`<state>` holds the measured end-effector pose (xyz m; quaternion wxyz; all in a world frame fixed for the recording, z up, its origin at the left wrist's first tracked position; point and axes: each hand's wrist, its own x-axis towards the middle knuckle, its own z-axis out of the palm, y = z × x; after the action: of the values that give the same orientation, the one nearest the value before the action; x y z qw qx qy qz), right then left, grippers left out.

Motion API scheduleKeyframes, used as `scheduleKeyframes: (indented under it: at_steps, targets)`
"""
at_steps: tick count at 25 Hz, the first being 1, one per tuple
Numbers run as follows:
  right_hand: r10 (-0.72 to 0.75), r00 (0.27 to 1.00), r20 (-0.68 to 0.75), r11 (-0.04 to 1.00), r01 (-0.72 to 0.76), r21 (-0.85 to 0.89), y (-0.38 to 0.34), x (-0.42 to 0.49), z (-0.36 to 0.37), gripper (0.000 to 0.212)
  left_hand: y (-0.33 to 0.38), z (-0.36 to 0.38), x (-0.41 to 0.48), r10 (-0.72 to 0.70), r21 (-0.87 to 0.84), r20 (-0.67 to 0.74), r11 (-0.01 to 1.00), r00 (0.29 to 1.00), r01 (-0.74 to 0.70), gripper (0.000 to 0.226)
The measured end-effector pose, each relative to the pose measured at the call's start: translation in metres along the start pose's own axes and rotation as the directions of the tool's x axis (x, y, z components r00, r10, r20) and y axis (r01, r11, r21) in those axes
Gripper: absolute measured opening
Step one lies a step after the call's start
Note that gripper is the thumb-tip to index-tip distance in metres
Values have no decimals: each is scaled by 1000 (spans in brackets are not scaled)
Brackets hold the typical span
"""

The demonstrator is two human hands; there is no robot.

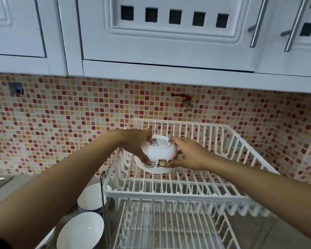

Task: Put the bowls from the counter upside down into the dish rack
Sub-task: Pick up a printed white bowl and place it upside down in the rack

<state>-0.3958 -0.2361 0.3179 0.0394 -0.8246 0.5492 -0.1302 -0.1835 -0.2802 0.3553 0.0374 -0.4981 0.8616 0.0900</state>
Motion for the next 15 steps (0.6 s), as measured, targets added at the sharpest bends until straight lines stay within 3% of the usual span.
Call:
scheduleKeyframes:
  at_steps: [9,15]
  targets:
    - [7,1000,8,990,-6,-139,2,1,-2,92,12,-4,7,-85,85,62,993,994,80,86]
    - [149,944,296,984,-111,-142,13,6,-18,125,14,-8,-12,-28,29,-17,999,999,29,98]
